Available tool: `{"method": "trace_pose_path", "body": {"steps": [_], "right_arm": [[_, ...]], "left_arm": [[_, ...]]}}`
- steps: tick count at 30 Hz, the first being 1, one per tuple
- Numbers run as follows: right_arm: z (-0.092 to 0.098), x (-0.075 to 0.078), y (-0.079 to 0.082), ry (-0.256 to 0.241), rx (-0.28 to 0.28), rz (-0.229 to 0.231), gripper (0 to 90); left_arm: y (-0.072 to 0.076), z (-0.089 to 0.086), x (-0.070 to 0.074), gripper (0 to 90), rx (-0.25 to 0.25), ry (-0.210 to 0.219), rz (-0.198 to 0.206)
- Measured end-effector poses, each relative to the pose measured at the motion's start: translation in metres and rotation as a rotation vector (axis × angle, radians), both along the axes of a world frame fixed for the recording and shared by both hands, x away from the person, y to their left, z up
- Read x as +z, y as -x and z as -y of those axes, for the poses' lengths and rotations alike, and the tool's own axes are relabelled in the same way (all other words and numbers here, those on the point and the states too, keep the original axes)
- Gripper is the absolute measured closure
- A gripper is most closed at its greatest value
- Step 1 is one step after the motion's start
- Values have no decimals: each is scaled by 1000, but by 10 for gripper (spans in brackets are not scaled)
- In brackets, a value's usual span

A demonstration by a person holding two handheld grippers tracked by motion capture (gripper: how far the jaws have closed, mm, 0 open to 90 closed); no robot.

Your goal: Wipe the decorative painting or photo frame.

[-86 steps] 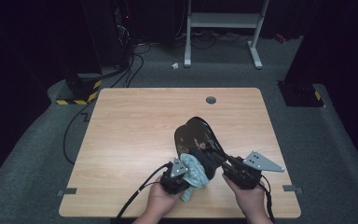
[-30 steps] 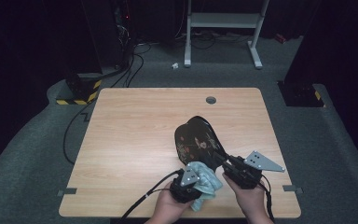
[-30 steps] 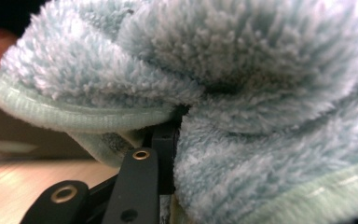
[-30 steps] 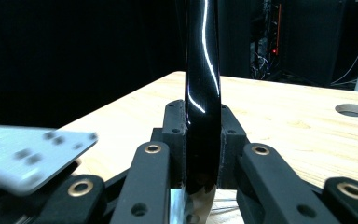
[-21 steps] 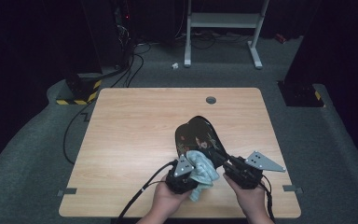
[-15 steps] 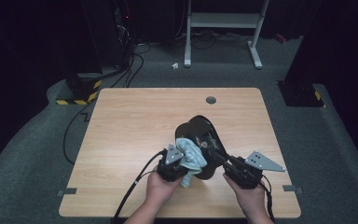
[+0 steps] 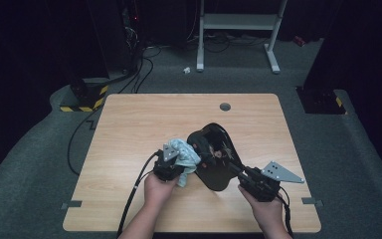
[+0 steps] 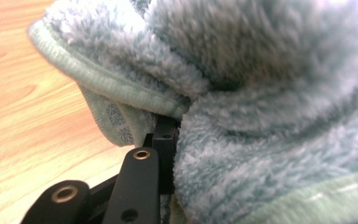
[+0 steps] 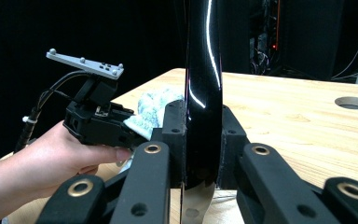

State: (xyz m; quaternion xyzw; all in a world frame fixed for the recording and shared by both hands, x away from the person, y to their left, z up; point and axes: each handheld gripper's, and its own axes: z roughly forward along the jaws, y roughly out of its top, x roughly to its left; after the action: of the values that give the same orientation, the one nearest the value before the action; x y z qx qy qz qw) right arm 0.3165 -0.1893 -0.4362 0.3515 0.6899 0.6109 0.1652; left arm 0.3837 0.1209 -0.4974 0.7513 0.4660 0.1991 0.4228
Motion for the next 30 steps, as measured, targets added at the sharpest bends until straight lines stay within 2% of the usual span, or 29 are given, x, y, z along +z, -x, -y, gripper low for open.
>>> {"method": "trace_pose_path", "body": {"steps": [5,8,12,14,19,25,30], "right_arm": [[1,0,0,-1,0,0,774],[1,-1,0,-3,-1,2,773],[1,-1,1,-3,-7,8,771],[1,-1,1,-2,-9,9,771],[1,-1,2,2,-13,13,767],[1,-1,2,7,-10,17,755],[1,-2,2,6,0,11,681]], "left_arm": [[11,-14,-1,688,-8,21,-1],[24,-31,-5,689,6,34,2],[38,-52,-11,689,14,34,3],[44,-60,-16,689,15,19,-6],[50,-64,-28,688,3,-20,-16],[52,-63,-35,685,4,-5,-5],[52,-64,-35,679,8,4,-11]]}}
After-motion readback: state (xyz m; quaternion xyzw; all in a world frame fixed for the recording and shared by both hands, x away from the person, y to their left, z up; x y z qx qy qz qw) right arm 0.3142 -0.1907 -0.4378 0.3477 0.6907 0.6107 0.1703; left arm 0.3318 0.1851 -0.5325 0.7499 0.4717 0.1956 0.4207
